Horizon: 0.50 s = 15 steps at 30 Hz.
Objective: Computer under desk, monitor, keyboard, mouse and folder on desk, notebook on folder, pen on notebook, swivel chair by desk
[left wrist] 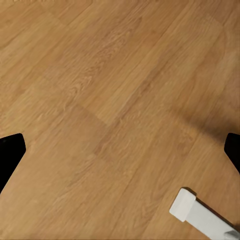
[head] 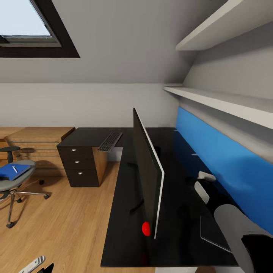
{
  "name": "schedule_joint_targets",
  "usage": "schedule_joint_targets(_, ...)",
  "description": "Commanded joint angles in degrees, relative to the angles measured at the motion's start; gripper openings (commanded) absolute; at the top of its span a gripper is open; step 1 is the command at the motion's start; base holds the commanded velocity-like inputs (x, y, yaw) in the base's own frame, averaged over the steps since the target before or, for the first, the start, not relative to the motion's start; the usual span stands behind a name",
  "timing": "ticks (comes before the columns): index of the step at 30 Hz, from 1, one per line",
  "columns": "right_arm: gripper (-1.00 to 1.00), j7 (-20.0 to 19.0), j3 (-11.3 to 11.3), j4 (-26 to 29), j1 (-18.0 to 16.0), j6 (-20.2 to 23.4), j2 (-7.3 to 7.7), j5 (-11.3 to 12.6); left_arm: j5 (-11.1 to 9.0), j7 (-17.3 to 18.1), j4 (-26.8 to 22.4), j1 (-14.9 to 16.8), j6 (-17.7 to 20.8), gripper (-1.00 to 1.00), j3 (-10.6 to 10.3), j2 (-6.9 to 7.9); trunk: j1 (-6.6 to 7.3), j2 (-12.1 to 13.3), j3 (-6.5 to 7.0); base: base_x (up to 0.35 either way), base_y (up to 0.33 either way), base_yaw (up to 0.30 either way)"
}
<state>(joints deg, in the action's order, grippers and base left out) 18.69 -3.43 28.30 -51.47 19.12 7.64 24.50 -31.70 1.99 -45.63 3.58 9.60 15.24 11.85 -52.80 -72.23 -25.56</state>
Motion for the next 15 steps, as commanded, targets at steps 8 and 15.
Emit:
schedule_joint_targets(8, -1.00, 1.01, -0.32, 11.14, 4.78, 3.68, 0.13, 0.53, -0.45, 0.20, -0.07, 0.02, 0.42, 1.00, 0.06, -0.06, 1.76, 3.19, 1.37, -0.075, 0.000, 0.000)
schedule_joint_targets(15, -1.00, 5.93, -0.27, 16.92, 8.08, 6.64, 0.35, 0.71, -0.48, 0.21, -0.07, 0.02, 0.42, 1.00, 0.09, -0.02, 3.30, 6.00, 2.63, -0.317, 0.000, 0.000)
